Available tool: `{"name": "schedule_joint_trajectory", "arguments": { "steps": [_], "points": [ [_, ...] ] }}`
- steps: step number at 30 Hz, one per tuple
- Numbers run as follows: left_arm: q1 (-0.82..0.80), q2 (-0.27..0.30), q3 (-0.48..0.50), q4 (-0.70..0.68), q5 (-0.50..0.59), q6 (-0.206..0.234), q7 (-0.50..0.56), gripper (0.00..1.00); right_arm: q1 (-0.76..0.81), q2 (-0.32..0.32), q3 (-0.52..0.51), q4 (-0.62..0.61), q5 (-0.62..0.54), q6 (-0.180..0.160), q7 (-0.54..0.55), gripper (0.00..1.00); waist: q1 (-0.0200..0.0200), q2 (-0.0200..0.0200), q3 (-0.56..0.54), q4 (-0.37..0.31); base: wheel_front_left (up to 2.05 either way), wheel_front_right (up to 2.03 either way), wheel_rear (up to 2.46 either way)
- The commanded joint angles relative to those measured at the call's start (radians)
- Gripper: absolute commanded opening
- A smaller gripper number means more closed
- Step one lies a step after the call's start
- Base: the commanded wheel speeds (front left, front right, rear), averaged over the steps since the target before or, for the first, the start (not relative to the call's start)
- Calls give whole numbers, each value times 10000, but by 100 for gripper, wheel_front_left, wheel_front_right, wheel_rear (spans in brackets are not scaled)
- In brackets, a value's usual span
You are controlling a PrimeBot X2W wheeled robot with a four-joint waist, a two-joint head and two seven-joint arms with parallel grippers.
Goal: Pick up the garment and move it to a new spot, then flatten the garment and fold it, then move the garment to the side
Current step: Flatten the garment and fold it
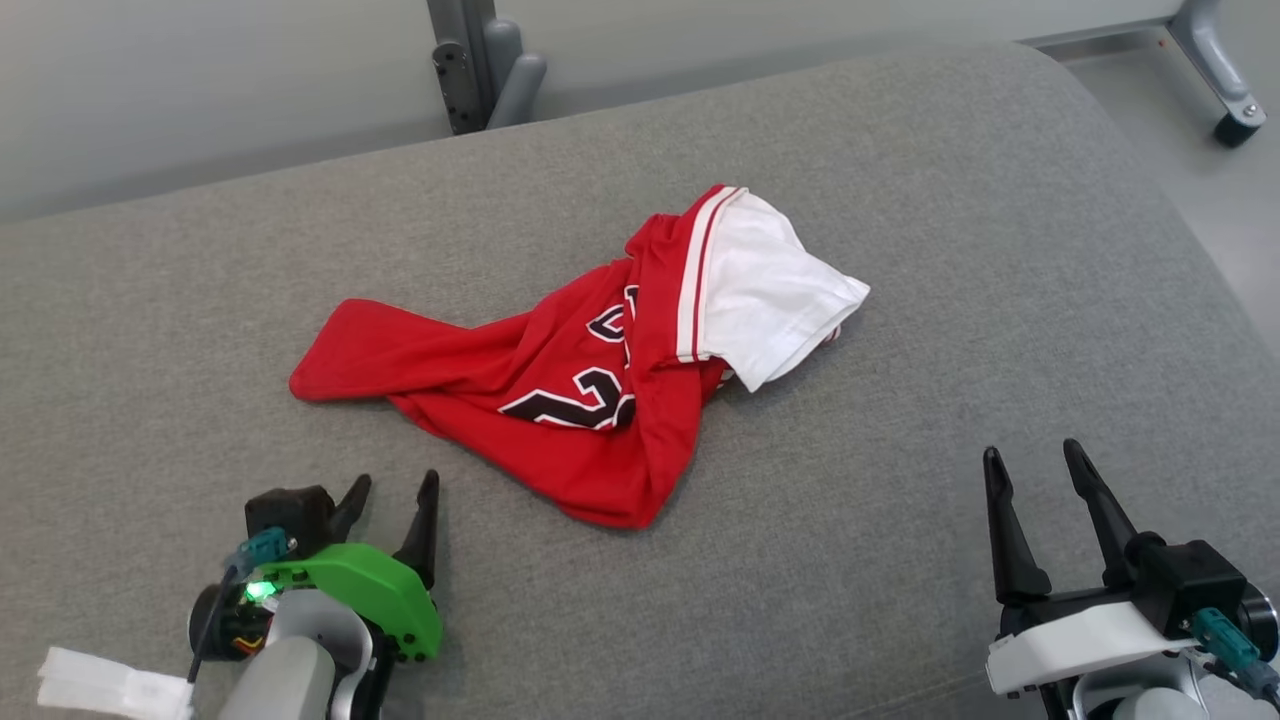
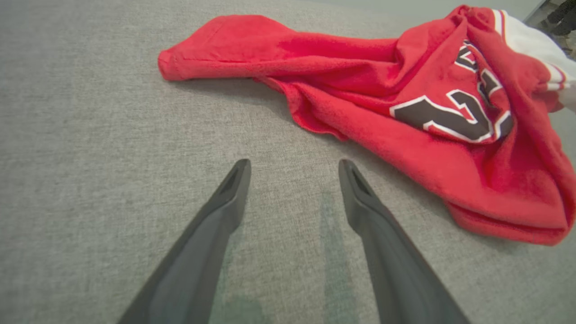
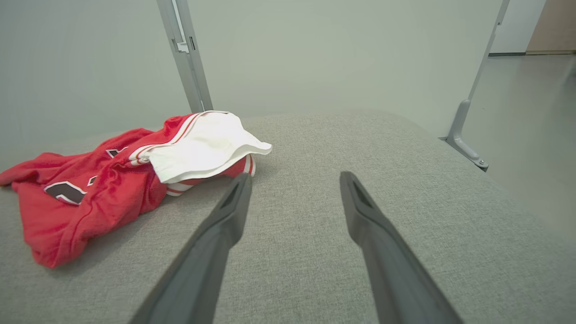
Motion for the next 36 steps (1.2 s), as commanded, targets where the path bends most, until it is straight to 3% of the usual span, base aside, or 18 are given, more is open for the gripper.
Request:
{"name": "schedule_joint_trajectory", "arguments": {
  "steps": [1, 7, 20, 21, 22, 23, 24, 27, 36],
  "points": [
    [-339, 156, -24, 197, 67, -89, 13, 100, -187, -29, -1, -8, 49, -3, -31, 100, 0, 0, 441, -378, 0, 0, 0],
    [-1297, 434, -60, 1339, 153, -283, -161, 100, -405, -27, 13, -22, 183, -3, -31, 100, 0, 0, 802, -603, 0, 0, 0],
    [-2209, 98, -604, 2385, -305, -705, -371, 100, -595, -27, 63, 3, 367, -3, -31, 100, 0, 0, 1067, -670, 0, 0, 0],
    [-2272, 34, -649, 2410, -357, -710, -397, 89, -592, -27, 77, 11, 361, -3, -31, 100, 0, 0, 1077, -665, 0, 0, 0],
    [-2337, -11, -716, 2413, -421, -729, -427, 42, -611, -27, 90, 17, 369, -3, -31, 100, 0, 0, 1085, -660, 0, 0, 0],
    [-2385, -59, -803, 2417, -493, -742, -404, 8, -628, -29, 101, 20, 384, -3, -31, 100, 0, 0, 1092, -655, 0, 0, 0],
    [-2415, -88, -907, 2393, -529, -756, -379, 0, -641, -27, 111, 24, 401, -3, -31, 100, 0, 0, 1092, -647, 0, 0, 0],
    [-2426, -61, -1300, 2089, -894, -750, -304, 0, -624, -29, 97, 47, 428, -3, -31, 100, 0, 0, 1047, -621, 0, 0, 0],
    [-1725, 956, -1869, 21, -1886, -748, 166, 0, -284, -27, -62, 100, 379, -3, -31, 100, 0, 0, 505, -347, 0, 0, 0]
  ]
}}
